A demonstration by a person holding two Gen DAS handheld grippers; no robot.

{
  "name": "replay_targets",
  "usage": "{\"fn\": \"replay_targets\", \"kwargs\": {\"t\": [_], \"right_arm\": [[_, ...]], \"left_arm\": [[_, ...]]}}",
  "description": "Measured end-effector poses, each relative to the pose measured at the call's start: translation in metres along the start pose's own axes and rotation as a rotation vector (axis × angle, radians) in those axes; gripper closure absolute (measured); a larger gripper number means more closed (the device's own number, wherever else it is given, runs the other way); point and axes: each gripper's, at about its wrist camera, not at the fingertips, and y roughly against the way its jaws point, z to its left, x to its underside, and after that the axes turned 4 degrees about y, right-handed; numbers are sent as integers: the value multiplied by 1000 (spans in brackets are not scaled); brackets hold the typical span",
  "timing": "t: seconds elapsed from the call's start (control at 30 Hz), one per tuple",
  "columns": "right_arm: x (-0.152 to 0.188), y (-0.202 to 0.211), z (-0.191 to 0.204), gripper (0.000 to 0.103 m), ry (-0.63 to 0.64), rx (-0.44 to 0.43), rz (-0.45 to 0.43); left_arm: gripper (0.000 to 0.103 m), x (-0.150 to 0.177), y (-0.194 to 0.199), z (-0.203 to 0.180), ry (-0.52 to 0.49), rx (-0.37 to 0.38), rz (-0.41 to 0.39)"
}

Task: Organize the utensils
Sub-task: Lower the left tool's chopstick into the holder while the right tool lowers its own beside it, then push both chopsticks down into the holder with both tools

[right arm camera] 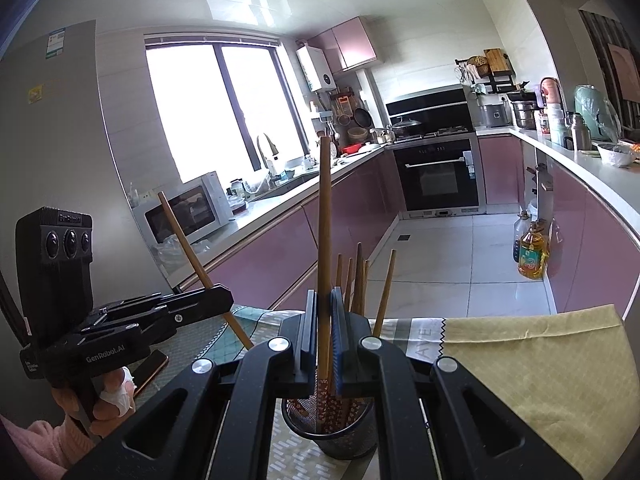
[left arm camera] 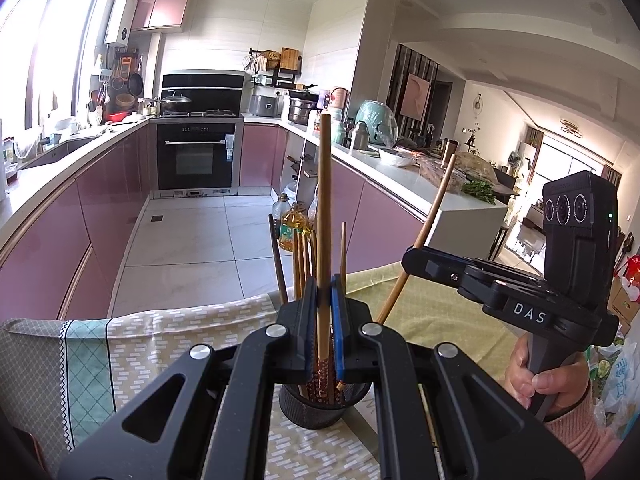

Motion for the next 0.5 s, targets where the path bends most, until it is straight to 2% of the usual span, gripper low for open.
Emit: {"fn": "replay_targets", "kwargs": {"t": [0.5], "right_arm": [[4,-14,-2,97,-9,2,32]], "left_arm": [[95,3,-16,3,1,3,49]]}}
